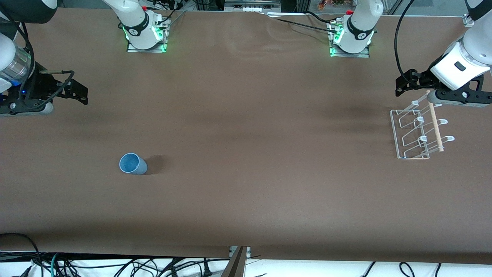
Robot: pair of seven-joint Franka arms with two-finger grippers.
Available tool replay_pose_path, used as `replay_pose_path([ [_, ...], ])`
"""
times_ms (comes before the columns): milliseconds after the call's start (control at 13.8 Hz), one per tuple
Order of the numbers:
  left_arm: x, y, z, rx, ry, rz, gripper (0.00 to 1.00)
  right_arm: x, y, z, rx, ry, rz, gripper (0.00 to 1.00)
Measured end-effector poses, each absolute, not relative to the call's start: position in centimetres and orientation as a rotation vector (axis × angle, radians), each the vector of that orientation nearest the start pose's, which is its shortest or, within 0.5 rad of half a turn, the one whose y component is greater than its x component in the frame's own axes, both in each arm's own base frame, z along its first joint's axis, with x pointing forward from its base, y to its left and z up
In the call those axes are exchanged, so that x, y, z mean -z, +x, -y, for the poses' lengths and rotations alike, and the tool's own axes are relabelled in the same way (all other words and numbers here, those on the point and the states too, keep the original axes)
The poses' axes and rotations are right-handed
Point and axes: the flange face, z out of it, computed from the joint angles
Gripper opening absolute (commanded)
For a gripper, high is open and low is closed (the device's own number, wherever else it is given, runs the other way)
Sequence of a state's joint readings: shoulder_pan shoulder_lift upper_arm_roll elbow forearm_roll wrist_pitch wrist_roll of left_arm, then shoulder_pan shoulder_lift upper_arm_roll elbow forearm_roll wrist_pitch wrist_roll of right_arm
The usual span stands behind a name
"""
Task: Transfer cup to left arm and place on rack
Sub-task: 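Lower the right gripper to the light blue cup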
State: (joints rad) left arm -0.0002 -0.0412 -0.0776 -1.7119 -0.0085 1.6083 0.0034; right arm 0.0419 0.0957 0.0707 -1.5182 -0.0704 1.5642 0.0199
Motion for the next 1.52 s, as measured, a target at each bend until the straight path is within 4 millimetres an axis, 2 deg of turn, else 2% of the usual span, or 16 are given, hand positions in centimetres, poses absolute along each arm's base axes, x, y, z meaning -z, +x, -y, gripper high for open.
replay_pose_path([
  [508,-58.4,53.9,4.4,-0.099,-3.14,-0.126,1.0,-59.3,58.0,-5.6,-0.075,-3.204,0.15,1.0],
  [725,-58.4,53.9,4.4,-0.099,-3.14,-0.126,1.0,-57.5,59.0,-5.3,-0.111,-3.202,0.144,1.0],
  [1088,-58.4,53.9,4.4,-0.098,-3.14,-0.126,1.0,-49.6,63.0,-4.2,-0.184,-3.192,0.119,1.0],
  [1523,-58.4,53.9,4.4,-0.099,-3.14,-0.126,1.0,-39.5,66.8,-2.6,-0.21,-3.178,0.087,1.0],
])
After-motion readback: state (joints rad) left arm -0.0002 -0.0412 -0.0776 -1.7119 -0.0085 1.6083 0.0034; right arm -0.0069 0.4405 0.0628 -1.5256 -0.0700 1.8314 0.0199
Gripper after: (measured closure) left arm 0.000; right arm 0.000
